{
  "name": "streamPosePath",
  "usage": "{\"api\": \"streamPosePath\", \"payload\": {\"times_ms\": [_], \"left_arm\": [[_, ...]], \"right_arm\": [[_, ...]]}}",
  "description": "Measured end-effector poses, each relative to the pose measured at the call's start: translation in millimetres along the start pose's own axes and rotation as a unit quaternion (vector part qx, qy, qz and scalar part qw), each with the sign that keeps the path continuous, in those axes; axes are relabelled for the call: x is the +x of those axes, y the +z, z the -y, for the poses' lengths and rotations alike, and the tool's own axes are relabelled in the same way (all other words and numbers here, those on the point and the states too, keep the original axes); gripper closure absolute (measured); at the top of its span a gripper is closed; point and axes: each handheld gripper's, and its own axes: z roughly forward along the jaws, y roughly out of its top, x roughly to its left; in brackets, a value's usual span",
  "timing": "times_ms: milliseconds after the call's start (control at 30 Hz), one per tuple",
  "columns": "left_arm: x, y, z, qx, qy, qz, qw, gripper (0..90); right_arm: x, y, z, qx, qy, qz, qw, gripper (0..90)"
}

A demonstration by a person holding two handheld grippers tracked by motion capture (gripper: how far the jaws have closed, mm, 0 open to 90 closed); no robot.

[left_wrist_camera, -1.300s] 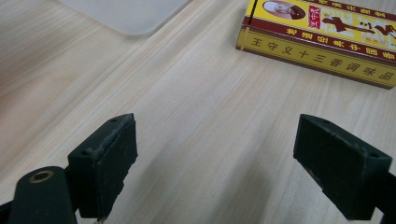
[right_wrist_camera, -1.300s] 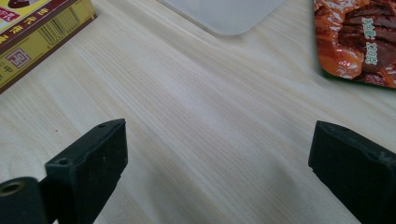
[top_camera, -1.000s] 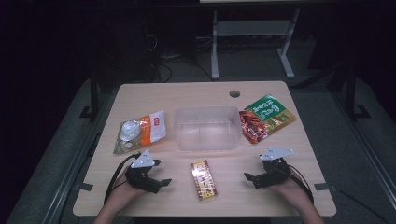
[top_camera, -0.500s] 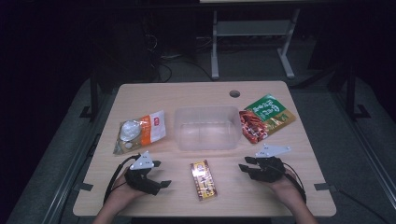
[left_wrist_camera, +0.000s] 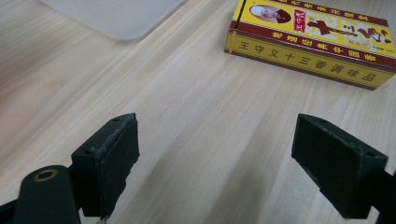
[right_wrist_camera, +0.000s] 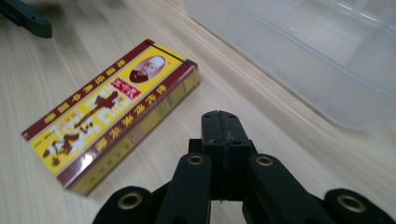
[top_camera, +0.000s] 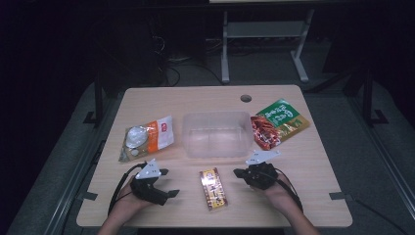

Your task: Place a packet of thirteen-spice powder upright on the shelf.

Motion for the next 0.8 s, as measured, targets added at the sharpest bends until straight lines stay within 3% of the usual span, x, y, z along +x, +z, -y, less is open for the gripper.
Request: {"api": "streamPosePath", "payload": {"times_ms": [167, 433, 800], "left_arm": [[-0.5, 0.4, 0.7, 0.002, 0.002, 0.003, 1.0000, 14.3], [-0.7, 0.9, -0.3, 0.002, 0.001, 0.005, 1.0000, 14.3], [-0.3, -0.1, 0.2, 0.003, 0.003, 0.006, 1.0000, 14.3]], "right_arm": [[1.2, 17.9, -10.9, 0.007, -0.014, -0.007, 0.9999, 89.9], [2.2, 45.3, -23.2, 0.020, -0.015, -0.015, 0.9996, 89.9], [8.6, 67.9, -39.9, 0.020, -0.023, -0.033, 0.9990, 90.0]]}}
